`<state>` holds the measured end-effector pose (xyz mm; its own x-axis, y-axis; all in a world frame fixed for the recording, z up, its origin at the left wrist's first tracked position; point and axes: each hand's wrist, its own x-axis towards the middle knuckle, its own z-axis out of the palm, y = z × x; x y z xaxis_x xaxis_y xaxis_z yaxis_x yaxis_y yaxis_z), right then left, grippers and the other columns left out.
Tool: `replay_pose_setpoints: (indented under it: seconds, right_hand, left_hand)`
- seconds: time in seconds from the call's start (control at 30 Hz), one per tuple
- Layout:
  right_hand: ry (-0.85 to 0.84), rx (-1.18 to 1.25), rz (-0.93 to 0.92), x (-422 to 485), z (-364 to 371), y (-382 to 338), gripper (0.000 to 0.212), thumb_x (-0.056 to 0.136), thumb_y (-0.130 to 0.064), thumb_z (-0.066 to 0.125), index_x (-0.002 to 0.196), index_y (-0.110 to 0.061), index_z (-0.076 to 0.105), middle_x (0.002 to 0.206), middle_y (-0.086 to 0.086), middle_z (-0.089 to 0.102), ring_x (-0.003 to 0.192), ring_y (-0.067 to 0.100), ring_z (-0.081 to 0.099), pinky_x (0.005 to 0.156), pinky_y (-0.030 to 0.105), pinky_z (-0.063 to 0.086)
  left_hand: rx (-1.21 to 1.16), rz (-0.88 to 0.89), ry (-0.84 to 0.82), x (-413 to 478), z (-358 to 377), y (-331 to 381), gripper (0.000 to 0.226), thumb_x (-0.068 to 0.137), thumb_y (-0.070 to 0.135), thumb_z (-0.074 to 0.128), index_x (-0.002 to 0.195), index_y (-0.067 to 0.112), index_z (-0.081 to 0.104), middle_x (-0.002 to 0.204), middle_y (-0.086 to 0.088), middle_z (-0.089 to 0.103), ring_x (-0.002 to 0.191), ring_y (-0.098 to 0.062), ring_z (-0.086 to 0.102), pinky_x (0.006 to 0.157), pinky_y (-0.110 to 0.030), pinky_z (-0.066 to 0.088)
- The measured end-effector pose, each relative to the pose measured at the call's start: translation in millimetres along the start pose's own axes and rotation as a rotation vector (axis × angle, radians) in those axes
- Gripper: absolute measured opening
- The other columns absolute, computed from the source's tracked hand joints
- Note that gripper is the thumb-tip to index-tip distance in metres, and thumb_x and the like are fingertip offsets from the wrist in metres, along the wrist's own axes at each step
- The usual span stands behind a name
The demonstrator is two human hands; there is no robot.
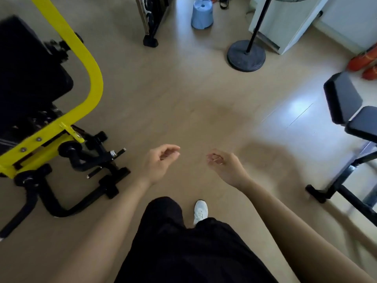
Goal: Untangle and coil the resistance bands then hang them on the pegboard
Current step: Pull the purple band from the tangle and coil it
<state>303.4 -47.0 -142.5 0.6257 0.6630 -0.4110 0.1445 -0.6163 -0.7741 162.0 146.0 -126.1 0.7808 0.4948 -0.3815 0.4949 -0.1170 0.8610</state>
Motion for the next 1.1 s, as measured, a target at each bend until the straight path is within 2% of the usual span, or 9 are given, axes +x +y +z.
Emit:
replay_pose_setpoints:
  seconds: [0.13,0.2,0.3,0.47,0.53,0.63,0.8,0.97,1.1]
  right_hand:
    - [0.025,0.01,0.021,57.1,-12.2,-23.1,0.007,0.094,-0.015,0.065,0.096,-0.015,0.071,0.092,0.001,0.071,0.073,-0.005,0.06,0.067,0.007,0.041]
    - [0.028,-0.009,0.025,85.5,-15.7,-35.3,0.01,0.095,-0.016,0.064,0.1,-0.012,0.072,0.094,0.002,0.072,0.08,0.009,0.063,0.068,0.006,0.039]
    - [0.061,0.017,0.065,127.4,-18.8,-56.3,0.013,0.096,-0.02,0.064,0.103,-0.011,0.072,0.097,0.001,0.072,0.089,0.016,0.065,0.07,0.005,0.04]
    - [0.105,0.029,0.129,195.3,-19.5,-100.9,0.017,0.098,-0.024,0.062,0.111,-0.019,0.072,0.095,-0.018,0.067,0.088,-0.003,0.06,0.072,0.004,0.041]
    - [0.121,0.015,0.131,225.5,-19.0,-119.5,0.02,0.098,-0.024,0.062,0.115,-0.02,0.071,0.098,-0.015,0.067,0.088,-0.007,0.058,0.071,0.003,0.042]
    - [0.151,0.05,0.158,269.2,-20.4,-143.1,0.019,0.097,-0.023,0.063,0.114,-0.021,0.072,0.1,-0.008,0.069,0.084,-0.005,0.059,0.07,0.003,0.043]
    - [0.198,0.153,0.195,339.0,-33.0,-164.7,0.011,0.096,-0.026,0.066,0.103,-0.032,0.072,0.099,-0.009,0.073,0.09,0.004,0.066,0.076,0.016,0.046]
    - [0.215,0.181,0.203,422.7,-61.5,-171.9,0.011,0.096,-0.027,0.066,0.105,-0.03,0.072,0.098,-0.005,0.073,0.09,0.006,0.066,0.072,0.009,0.048]
    - [0.212,0.229,0.204,499.1,-91.6,-184.2,0.011,0.095,-0.025,0.066,0.101,-0.032,0.072,0.095,-0.003,0.074,0.093,0.011,0.068,0.084,0.026,0.054]
  left_hand:
    - [-0.03,-0.024,-0.014,49.3,-22.9,5.6,0.016,0.096,0.017,0.067,0.105,0.027,0.074,0.103,0.002,0.077,0.102,-0.015,0.071,0.096,-0.029,0.053]
    - [-0.07,-0.047,-0.011,77.9,-36.4,7.9,0.016,0.097,0.015,0.066,0.105,0.026,0.074,0.1,0.003,0.078,0.099,-0.011,0.072,0.095,-0.026,0.052]
    - [-0.168,-0.095,-0.033,125.2,-59.3,8.9,0.016,0.098,0.014,0.064,0.107,0.022,0.075,0.097,0.003,0.079,0.094,-0.009,0.071,0.094,-0.024,0.051]
    - [-0.223,-0.116,-0.097,206.3,-101.4,14.9,0.018,0.097,0.003,0.061,0.101,0.015,0.073,0.088,0.0,0.075,0.075,0.0,0.066,0.08,-0.016,0.047]
    - [-0.224,-0.106,-0.156,240.5,-119.1,19.6,0.021,0.096,0.001,0.062,0.095,0.019,0.072,0.083,0.004,0.075,0.073,0.001,0.067,0.08,-0.019,0.047]
    - [-0.202,-0.079,-0.177,292.2,-148.5,33.9,0.01,0.085,0.018,0.07,0.092,0.025,0.073,0.078,0.011,0.076,0.073,0.001,0.067,0.081,-0.022,0.05]
    - [-0.194,-0.073,-0.172,370.4,-186.7,59.6,0.018,0.078,0.03,0.065,0.093,0.027,0.074,0.082,0.009,0.077,0.083,-0.008,0.068,0.094,-0.034,0.052]
    - [-0.139,-0.081,-0.18,455.3,-212.0,80.2,0.021,0.07,0.042,0.071,0.088,0.033,0.077,0.085,0.007,0.078,0.088,-0.015,0.069,0.099,-0.042,0.051]
    - [-0.069,-0.119,-0.176,525.4,-230.6,107.6,0.024,0.067,0.046,0.07,0.087,0.033,0.077,0.09,0.001,0.077,0.091,-0.016,0.068,0.099,-0.042,0.051]
